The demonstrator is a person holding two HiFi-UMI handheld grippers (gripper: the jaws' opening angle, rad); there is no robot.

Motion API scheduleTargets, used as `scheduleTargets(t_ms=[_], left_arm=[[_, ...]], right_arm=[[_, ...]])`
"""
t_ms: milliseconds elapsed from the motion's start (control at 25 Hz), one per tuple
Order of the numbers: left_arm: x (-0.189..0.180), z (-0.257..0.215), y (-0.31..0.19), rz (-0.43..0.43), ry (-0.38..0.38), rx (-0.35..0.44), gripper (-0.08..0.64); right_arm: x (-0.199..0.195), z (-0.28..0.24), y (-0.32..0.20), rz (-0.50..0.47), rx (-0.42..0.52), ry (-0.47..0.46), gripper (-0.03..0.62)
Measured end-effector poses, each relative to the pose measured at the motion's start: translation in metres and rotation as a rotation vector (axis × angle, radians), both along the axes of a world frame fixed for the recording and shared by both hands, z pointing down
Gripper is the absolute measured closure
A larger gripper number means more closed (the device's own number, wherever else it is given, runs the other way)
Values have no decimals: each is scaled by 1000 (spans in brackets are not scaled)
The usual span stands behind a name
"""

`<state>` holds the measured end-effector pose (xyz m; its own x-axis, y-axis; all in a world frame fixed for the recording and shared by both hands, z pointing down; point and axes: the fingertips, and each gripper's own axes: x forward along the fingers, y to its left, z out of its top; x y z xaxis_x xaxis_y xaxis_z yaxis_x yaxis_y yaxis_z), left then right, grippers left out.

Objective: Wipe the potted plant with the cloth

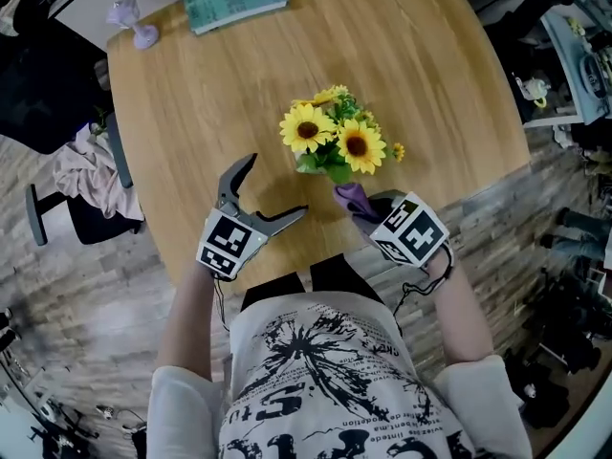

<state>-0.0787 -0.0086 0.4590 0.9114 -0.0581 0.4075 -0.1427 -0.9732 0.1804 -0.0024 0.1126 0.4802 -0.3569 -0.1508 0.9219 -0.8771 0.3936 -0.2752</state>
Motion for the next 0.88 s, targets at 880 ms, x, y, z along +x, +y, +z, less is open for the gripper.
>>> scheduleTargets(t_ms=[880], left_arm=[[126, 57, 2, 383, -32, 110, -29]], right_arm=[[121, 33, -39, 224, 75, -36, 512]])
